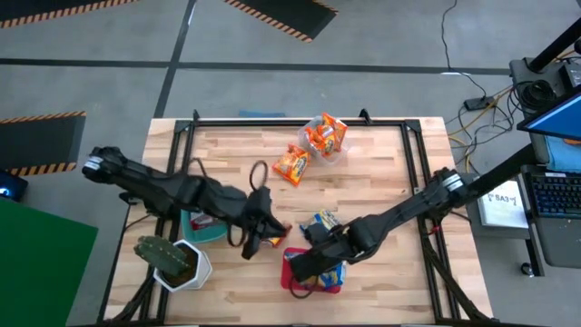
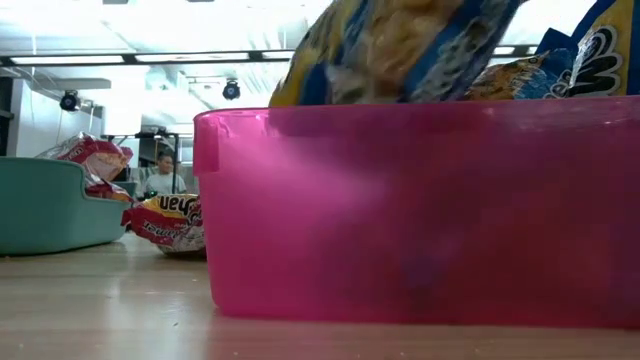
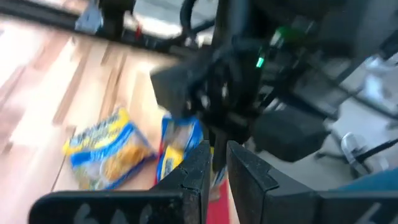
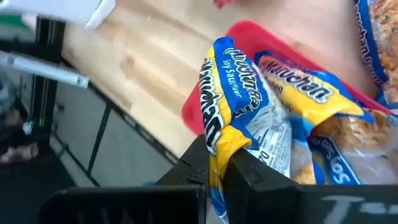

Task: Sort Maruchan noodles
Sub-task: Put the top blue noodle pack into the red bin

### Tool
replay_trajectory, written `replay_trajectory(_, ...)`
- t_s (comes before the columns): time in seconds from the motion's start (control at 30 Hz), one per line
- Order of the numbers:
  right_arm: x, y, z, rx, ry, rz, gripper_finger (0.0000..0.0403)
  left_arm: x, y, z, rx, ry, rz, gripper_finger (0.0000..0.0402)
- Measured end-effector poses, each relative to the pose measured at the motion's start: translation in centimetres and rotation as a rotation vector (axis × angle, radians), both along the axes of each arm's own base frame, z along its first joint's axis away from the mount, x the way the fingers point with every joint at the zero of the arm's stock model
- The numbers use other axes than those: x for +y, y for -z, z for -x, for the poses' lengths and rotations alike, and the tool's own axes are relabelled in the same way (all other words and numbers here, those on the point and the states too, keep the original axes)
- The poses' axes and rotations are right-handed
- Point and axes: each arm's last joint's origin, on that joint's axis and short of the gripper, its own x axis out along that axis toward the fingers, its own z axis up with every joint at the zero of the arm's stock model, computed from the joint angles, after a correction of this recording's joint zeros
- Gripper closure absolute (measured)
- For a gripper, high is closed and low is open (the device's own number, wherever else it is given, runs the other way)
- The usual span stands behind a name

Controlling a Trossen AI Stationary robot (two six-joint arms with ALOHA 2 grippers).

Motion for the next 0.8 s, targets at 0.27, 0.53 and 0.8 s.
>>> replay_trajectory(0.27,0.3,1.7,-0.8,0.042,0.088,-0.012,0.0390,-1.8,3.8,-1.0,0.119,0.016,-0.048,0.0365)
replay_trajectory(0.53,0.4,2.6,-1.0,0.072,0.092,0.004,0.0385,-3.0,5.2,-1.5,0.160,0.035,-0.051,0.0365)
replay_trajectory(0.8,0.3,2.5,-1.0,0.050,0.058,0.051,0.0327,-3.2,5.8,-1.8,0.187,0.025,-0.041,0.0365)
